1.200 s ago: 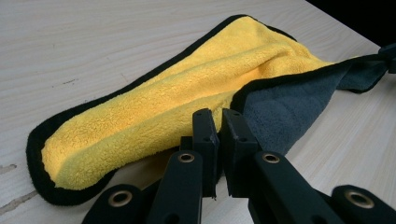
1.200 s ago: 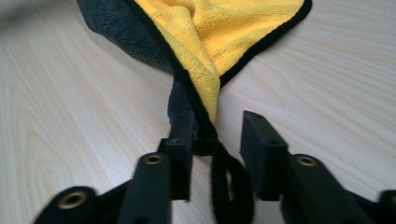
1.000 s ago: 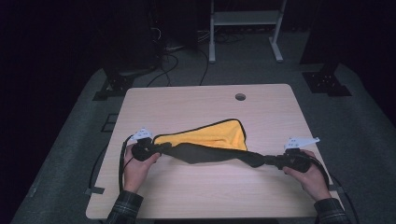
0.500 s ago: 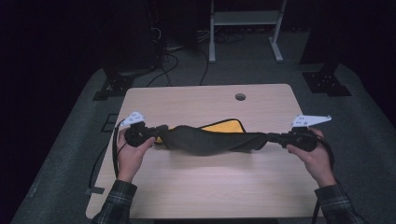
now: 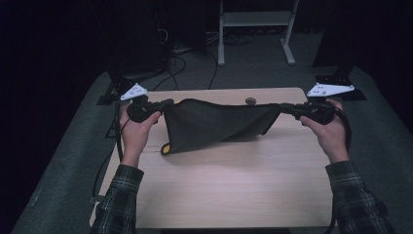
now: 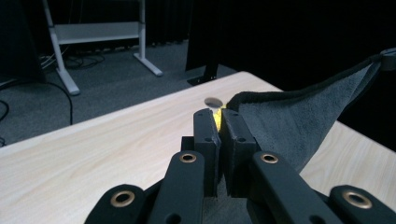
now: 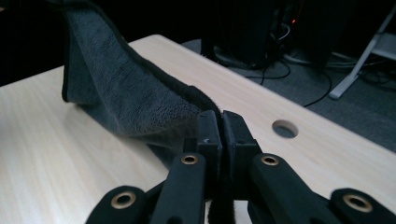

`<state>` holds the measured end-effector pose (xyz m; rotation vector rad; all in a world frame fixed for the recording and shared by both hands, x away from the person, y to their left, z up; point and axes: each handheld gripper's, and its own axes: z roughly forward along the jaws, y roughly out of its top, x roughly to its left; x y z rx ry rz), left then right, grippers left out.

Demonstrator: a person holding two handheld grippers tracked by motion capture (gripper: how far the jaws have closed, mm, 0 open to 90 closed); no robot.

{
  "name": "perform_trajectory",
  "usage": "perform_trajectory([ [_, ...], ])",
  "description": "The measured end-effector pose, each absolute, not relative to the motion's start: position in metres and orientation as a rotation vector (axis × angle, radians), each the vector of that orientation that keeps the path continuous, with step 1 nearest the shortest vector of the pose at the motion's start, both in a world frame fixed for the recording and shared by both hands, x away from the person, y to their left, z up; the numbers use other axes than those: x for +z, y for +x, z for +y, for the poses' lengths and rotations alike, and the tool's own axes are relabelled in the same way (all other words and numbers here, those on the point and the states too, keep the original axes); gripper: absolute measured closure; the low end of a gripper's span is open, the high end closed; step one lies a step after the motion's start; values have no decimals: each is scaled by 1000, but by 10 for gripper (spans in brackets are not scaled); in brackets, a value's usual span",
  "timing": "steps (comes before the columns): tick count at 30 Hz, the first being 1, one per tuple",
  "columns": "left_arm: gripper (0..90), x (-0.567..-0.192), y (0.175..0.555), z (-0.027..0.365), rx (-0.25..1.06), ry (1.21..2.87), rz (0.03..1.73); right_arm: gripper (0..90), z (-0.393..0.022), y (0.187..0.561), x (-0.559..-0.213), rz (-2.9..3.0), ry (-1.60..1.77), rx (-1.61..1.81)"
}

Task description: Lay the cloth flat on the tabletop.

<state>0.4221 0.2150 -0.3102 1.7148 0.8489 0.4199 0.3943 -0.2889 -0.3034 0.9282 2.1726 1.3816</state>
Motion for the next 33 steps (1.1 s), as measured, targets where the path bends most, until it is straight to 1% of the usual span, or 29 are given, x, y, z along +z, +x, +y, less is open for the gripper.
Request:
perform_trajectory([
  [5,857,-303,432,213,426,1700,836,857,-290,401,-294,2130,933,1397],
  [12,861,-282,459,207,473,1671,808,858,-295,426,-274,2021,974,1430],
  [14,862,-278,461,206,483,1662,800,858,-295,428,-271,2001,970,1437],
  [16,864,-264,461,205,525,1623,762,858,-294,428,-258,1943,947,1441],
  [17,864,-264,461,205,525,1623,762,858,-294,427,-254,1928,932,1444],
  [19,863,-259,454,204,542,1616,720,858,-295,423,-249,1911,906,1472],
  [23,863,-272,448,202,514,1648,727,858,-297,415,-256,1924,894,1470],
  [24,863,-284,445,202,490,1673,734,858,-298,412,-267,1944,901,1471],
  [25,862,-284,445,202,490,1673,734,858,-298,412,-267,1944,901,1471],
  [26,863,-294,441,202,461,1679,743,858,-300,408,-277,1965,913,1464],
  [33,862,-312,420,203,415,1711,751,858,-304,394,-301,2021,933,1465],
])
